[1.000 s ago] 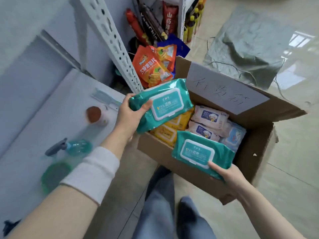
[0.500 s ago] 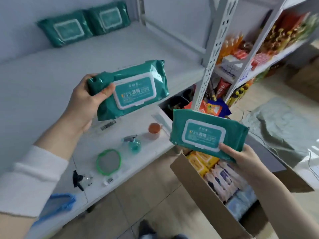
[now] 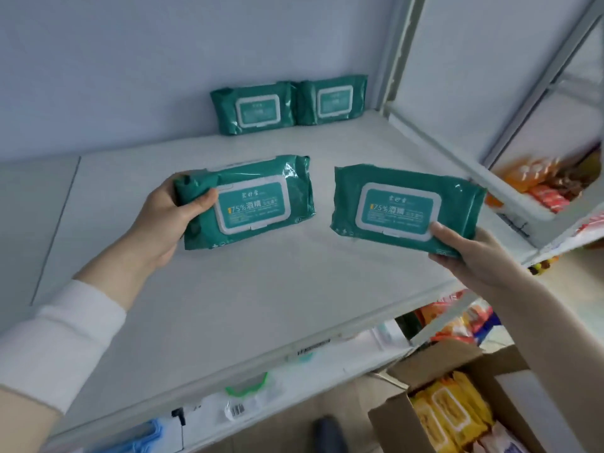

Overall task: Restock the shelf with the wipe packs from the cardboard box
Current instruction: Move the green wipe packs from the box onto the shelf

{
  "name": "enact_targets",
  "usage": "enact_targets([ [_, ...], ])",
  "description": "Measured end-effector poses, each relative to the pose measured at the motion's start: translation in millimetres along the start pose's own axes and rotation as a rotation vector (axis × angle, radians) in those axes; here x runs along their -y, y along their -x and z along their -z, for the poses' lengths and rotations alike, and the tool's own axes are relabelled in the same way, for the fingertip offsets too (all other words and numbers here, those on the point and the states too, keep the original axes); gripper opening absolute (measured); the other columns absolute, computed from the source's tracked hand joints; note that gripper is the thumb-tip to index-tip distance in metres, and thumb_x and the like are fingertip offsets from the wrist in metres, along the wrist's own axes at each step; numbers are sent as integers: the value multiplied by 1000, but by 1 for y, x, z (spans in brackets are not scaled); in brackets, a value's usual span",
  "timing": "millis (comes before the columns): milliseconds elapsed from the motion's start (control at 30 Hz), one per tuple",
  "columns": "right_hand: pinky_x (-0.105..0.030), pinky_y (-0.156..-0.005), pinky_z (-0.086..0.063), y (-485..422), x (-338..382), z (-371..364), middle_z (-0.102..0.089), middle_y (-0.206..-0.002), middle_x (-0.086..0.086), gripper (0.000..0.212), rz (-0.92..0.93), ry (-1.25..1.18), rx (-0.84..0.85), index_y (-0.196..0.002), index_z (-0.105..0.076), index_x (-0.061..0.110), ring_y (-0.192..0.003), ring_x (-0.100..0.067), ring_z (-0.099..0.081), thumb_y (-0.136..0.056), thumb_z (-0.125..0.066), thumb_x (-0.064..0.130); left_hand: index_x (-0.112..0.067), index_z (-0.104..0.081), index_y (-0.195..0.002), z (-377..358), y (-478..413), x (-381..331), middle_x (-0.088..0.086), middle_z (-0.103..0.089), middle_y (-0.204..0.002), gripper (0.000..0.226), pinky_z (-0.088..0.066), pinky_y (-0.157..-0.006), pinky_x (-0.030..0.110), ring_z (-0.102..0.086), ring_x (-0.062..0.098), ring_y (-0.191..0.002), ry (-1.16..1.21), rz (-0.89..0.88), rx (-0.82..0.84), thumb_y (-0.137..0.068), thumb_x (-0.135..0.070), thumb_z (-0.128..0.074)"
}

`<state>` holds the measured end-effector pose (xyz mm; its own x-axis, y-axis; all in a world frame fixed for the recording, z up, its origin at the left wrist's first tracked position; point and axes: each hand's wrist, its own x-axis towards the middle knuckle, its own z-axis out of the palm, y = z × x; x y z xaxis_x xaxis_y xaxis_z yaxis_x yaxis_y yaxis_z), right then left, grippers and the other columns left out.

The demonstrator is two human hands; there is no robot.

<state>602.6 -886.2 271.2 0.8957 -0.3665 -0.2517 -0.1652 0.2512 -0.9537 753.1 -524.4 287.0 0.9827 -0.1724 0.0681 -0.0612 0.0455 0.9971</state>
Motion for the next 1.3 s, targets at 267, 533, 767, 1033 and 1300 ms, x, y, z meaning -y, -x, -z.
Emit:
enact_targets([
  [267, -21, -74, -56, -209, 46, -24, -75, -92, 8, 29, 32, 146, 222, -99, -63, 18, -83, -8, -71, -70, -63, 22, -26, -58, -93, -29, -142, 23, -17, -71, -84, 25, -53, -67, 13, -66, -3, -81, -54, -26, -11, -82, -4, -61],
  [533, -10, -58, -53, -354, 86, -41, -70, -90, 10, 27, 205, 485, 196, -95, -64, 21, -70, 3, -69, -76, -70, 4, -36, -60, -95, -29, -250, 25, -13, -63, -101, 38, -47, -85, 12, -60, -3, -91, -414, -124, -44, -73, -9, -73],
  [767, 2, -57, -45, -399, 91, -35, -64, -88, 18, 49, 365, 713, 135, -107, -59, 26, -62, 19, -61, -67, -80, 7, -65, -56, -87, -27, -257, 15, -26, -54, -98, 42, -36, -82, -4, -52, -19, -90, -790, -213, -76, -61, -39, -75],
  [1033, -7, -63, -50, -394, 81, -38, -65, -101, 1, 42, 397, 756, 10, -103, -59, 19, -73, 3, -65, -68, -82, 16, -38, -53, -98, -32, -255, 16, -7, -56, -108, 40, -45, -87, 29, -52, 9, -97, -894, -243, -162, -71, -22, -78],
  [1300, -43, -114, -26, -312, 68, -65, -33, -147, -16, 78, 333, 1128, -351, -146, -25, 10, -136, -32, -30, -85, -63, 41, 0, -51, -125, -54, -215, -1, 23, -46, -130, 61, -32, -100, 48, -42, 40, -122, -1430, -552, -181, -73, -20, -75],
])
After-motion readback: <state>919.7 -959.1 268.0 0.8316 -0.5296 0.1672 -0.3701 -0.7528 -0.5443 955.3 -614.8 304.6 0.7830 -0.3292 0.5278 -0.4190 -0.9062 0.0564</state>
